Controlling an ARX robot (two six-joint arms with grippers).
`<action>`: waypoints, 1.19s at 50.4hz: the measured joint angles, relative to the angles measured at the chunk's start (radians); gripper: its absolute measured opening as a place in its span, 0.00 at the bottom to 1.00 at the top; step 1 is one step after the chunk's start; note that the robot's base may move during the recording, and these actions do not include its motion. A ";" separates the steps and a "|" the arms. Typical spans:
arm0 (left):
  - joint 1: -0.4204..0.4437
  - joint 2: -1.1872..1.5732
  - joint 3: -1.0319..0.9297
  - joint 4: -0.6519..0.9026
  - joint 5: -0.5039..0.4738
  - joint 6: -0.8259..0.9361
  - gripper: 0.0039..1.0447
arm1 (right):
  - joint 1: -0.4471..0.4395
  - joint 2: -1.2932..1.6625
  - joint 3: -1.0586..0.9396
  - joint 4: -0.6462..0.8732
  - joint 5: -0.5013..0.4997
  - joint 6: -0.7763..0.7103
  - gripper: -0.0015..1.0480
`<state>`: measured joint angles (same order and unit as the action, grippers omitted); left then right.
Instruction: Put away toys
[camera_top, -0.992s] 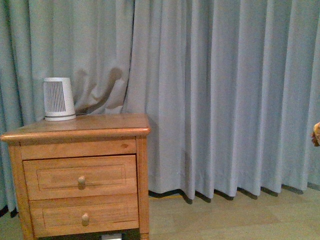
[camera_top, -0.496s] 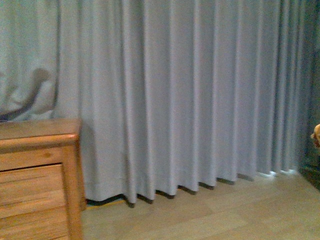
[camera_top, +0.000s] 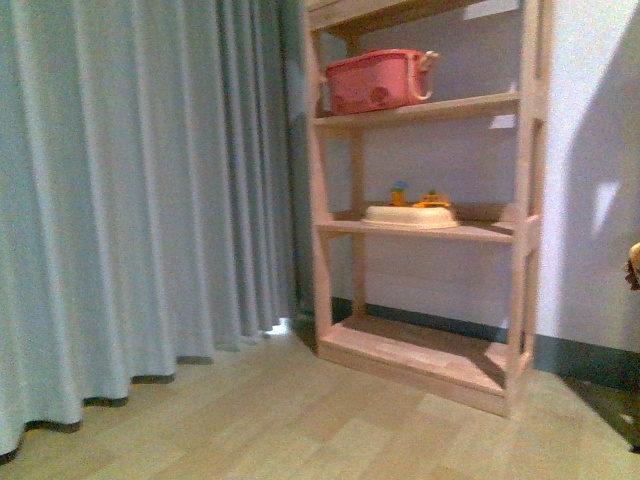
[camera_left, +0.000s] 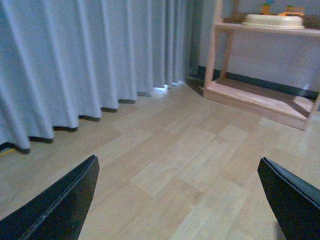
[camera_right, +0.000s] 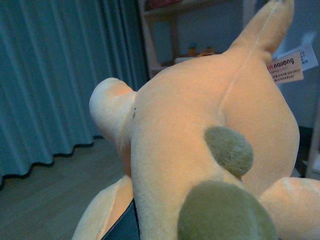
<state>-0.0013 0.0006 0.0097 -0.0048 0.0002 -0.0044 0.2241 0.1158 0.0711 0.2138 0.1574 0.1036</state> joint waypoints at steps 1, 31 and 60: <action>0.000 0.000 0.000 0.000 0.000 0.000 0.95 | 0.000 0.000 0.000 0.000 0.000 0.000 0.19; 0.000 0.000 0.000 0.000 0.001 0.000 0.95 | 0.000 0.001 0.000 0.000 0.000 0.000 0.19; -0.001 0.000 0.000 0.000 0.000 0.000 0.95 | 0.000 0.000 0.000 0.000 -0.004 0.000 0.19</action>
<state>-0.0025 0.0006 0.0097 -0.0048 -0.0002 -0.0044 0.2237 0.1154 0.0711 0.2138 0.1535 0.1036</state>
